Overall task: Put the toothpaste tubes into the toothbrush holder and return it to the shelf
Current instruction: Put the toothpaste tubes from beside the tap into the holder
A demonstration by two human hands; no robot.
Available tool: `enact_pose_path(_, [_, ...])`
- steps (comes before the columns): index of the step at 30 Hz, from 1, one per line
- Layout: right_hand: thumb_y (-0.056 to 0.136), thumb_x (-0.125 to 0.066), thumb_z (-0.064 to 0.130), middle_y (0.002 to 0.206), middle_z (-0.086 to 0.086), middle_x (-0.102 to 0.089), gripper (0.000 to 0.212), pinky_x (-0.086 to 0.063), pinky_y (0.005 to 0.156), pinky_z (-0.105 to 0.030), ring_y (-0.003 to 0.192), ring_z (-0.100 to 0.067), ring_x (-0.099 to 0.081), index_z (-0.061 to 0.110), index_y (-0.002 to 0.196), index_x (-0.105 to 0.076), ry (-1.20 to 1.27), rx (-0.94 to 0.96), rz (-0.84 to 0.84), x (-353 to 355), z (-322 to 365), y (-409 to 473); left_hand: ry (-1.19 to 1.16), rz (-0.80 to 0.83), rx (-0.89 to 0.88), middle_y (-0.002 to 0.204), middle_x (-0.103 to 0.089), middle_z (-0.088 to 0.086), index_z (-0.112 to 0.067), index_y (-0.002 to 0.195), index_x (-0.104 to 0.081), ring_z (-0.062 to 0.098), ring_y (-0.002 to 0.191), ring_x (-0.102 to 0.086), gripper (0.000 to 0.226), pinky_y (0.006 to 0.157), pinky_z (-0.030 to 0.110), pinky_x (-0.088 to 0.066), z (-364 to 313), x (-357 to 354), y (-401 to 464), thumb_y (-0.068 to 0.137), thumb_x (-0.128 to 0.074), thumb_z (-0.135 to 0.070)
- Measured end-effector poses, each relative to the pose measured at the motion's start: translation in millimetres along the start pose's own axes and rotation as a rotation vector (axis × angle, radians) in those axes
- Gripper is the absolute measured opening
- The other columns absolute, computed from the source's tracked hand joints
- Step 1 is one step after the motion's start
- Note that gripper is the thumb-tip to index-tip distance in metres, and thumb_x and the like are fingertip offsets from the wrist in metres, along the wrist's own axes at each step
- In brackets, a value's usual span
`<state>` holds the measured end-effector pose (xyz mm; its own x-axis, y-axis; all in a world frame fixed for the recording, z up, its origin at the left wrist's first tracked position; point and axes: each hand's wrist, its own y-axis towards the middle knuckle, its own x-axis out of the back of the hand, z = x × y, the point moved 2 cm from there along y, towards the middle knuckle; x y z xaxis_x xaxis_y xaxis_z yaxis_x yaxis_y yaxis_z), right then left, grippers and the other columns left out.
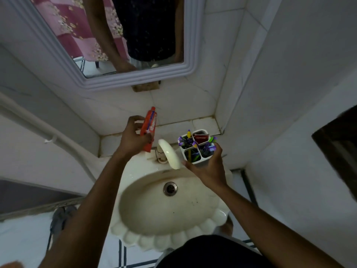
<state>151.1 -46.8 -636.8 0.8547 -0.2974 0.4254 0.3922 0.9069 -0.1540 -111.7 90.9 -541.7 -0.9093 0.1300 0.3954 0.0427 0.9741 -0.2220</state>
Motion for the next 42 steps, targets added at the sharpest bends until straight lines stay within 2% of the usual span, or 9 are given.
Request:
enact_pose_path(3, [0.050,-0.099,0.084,0.153,0.008,-0.059,0.135,-0.061,0.111,-0.046,0.138,-0.016,-0.062,0.042,0.157,-0.029,0.018,0.008,0.014,0.8,1.2,-0.3,-0.134,0.157,-0.044,0.120,-0.080,0.003,-0.033,0.127,-0.065,0.024,0.105,-0.080,0.057,0.072,0.036,-0.067,-33.2,5.9,-28.3,0.081,-0.091,-0.011])
enact_pose_path(8, [0.046,-0.106,0.072,0.158,0.002,-0.053,0.147,-0.056,0.116,-0.043,0.146,-0.020,-0.055,0.035,0.163,-0.025,0.023,0.002,0.043,3.0,-3.0,-2.4,0.154,0.085,-0.274,0.086,-0.082,-0.005,-0.030,0.096,-0.076,0.013,0.079,-0.081,0.025,0.065,0.027,-0.065,-73.7,-17.3,-63.4,0.081,-0.093,-0.019])
enact_pose_path(12, [0.056,-0.108,0.062,0.157,-0.003,-0.057,0.139,-0.060,0.113,-0.048,0.145,-0.024,-0.060,0.026,0.164,-0.029,0.011,0.017,0.058,5.7,-1.7,-0.8,0.535,0.067,-0.413,0.091,-0.079,-0.013,-0.027,0.105,-0.080,0.004,0.079,-0.073,0.016,0.070,0.026,-0.059,-82.7,-42.8,-78.7,0.090,-0.084,-0.025])
enact_pose_path(20, [0.060,-0.105,0.065,0.156,-0.004,-0.058,0.137,-0.062,0.109,-0.051,0.144,-0.026,-0.060,0.021,0.166,-0.029,-0.032,0.040,0.062,8.3,2.1,2.5,0.928,0.020,-0.518,0.094,-0.080,-0.002,-0.031,0.112,-0.074,0.025,0.089,-0.072,0.020,0.067,0.029,-0.038,-84.8,-76.3,-80.0,0.093,-0.070,-0.029])
enact_pose_path(22, [0.060,-0.105,0.065,0.156,-0.003,-0.058,0.137,-0.063,0.108,-0.052,0.144,-0.026,-0.060,0.021,0.166,-0.030,-0.031,0.043,0.062,8.9,2.6,4.0,0.967,0.051,-0.505,0.096,-0.079,-0.001,-0.029,0.114,-0.073,0.025,0.092,-0.073,0.019,0.072,0.032,-0.042,-87.1,-82.6,-75.6,0.095,-0.068,-0.030])
enact_pose_path(24, [0.060,-0.105,0.065,0.155,-0.003,-0.059,0.136,-0.063,0.107,-0.051,0.142,-0.026,-0.061,0.022,0.165,-0.030,-0.036,0.039,0.063,9.4,2.3,4.3,0.999,0.114,-0.484,0.103,-0.079,-0.003,-0.029,0.118,-0.072,0.023,0.101,-0.072,0.020,0.094,0.038,-0.047,-87.1,-88.7,-71.9,0.099,-0.066,-0.032])
enact_pose_path(27, [0.061,-0.104,0.067,0.154,-0.003,-0.059,0.134,-0.063,0.106,-0.050,0.141,-0.026,-0.061,0.022,0.164,-0.031,-0.050,0.040,0.060,9.9,2.1,4.2,1.039,0.178,-0.439,0.119,-0.077,-0.003,-0.027,0.128,-0.068,0.022,0.122,-0.064,0.029,0.122,0.054,-0.032,-82.0,-98.7,-69.6,0.099,-0.070,-0.031])
enact_pose_path(32, [0.061,-0.102,0.069,0.154,0.000,-0.058,0.133,-0.064,0.105,-0.051,0.141,-0.026,-0.061,0.025,0.165,-0.030,-0.041,0.042,0.071,10.6,2.8,4.3,1.107,0.239,-0.422,0.119,-0.077,0.001,-0.025,0.139,-0.062,0.024,0.129,-0.060,0.039,0.128,0.062,-0.017,-67.0,-116.0,-65.2,0.100,-0.065,-0.023])
enact_pose_path(42, [0.062,-0.102,0.067,0.155,-0.002,-0.058,0.133,-0.064,0.106,-0.051,0.142,-0.026,-0.062,0.024,0.165,-0.030,-0.056,0.029,0.084,10.3,1.6,5.0,1.084,0.238,-0.471,0.111,-0.078,0.001,-0.024,0.129,-0.067,0.021,0.123,-0.066,0.036,0.129,0.065,-0.003,-58.2,-125.0,-54.2,0.093,-0.073,-0.020])
